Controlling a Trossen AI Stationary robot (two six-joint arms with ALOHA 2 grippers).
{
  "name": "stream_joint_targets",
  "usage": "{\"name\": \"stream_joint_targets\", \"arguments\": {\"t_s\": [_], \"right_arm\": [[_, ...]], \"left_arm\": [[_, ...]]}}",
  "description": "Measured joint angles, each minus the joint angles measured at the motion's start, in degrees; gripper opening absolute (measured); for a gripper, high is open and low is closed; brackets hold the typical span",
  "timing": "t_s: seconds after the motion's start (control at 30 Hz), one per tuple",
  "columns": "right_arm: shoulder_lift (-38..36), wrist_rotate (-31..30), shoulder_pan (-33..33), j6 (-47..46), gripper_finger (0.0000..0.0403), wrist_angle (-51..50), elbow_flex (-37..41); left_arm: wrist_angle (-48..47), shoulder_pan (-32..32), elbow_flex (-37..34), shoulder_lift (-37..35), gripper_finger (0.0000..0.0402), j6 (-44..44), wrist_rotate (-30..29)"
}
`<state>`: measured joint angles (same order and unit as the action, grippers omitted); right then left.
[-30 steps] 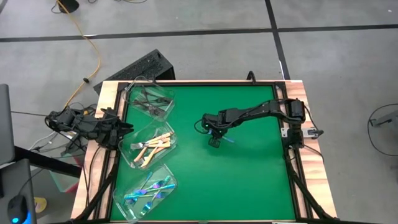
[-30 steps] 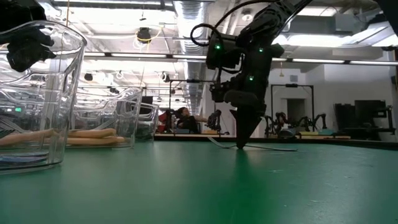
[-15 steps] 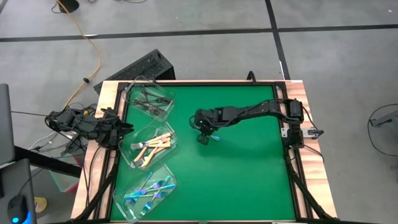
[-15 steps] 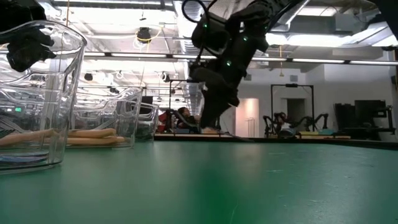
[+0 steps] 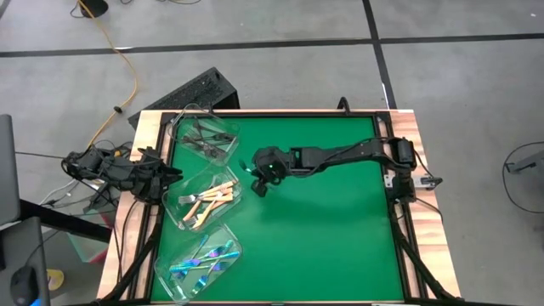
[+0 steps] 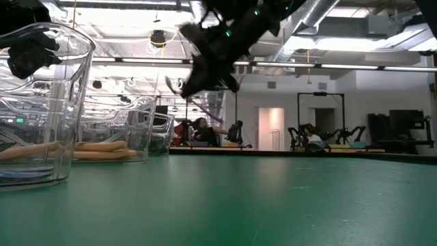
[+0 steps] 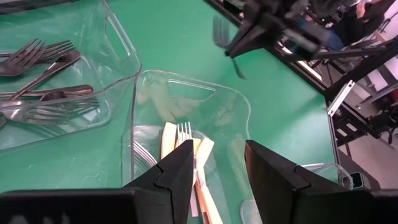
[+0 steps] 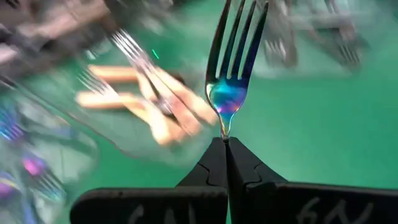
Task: Sort silverware by color (type)
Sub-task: Put the blue fork into the bottom transparent bin
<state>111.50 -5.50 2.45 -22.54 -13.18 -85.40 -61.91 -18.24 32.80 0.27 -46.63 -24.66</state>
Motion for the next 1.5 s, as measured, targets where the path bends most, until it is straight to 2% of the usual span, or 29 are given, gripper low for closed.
{"name": "stream_joint_targets", "arguments": {"t_s": [0.17, 0.33, 0.57, 0.7, 0.83, 0.97, 1.17, 1.5], "right_arm": [[-0.01, -1.36, -2.85, -2.27, 0.0004, 9.71, -1.04], [-0.04, -7.33, -6.3, -3.88, 0.0004, 15.24, -1.62], [-0.07, -10.07, -11.91, 0.23, 0.0004, 31.82, -1.64], [-0.07, -14.56, -14.73, 1.14, 0.0004, 36.75, -1.64], [0.01, -14.91, -16.99, 3.35, 0.0004, 40.65, -2.16], [3.07, -14.92, -18.77, 4.67, 0.0004, 39.99, -7.54], [11.56, -14.8, -20.14, 10.98, 0.0004, 38.82, -21.42], [27.95, -5.32, -19.68, 11.51, 0.0004, 34.21, -46.88]], "left_arm": [[0.02, 0.01, 0.0, 0.0, 0.0128, 0.49, 0.26], [0.04, 0.01, 0.0, 0.0, 0.0128, 0.92, 0.89], [0.04, 0.0, 0.0, 0.0, 0.0128, 0.89, 0.89], [0.04, 0.02, 0.0, 0.0, 0.0128, 0.86, 0.89], [0.05, 0.01, 0.01, 0.0, 0.0128, 0.83, 0.89], [0.07, 0.0, 0.02, 0.0, 0.0128, 0.87, 1.83], [0.11, 0.0, 0.02, 0.02, 0.0128, 0.98, 1.94], [0.11, 0.0, 0.02, 0.02, 0.0128, 1.11, 1.9]]}}
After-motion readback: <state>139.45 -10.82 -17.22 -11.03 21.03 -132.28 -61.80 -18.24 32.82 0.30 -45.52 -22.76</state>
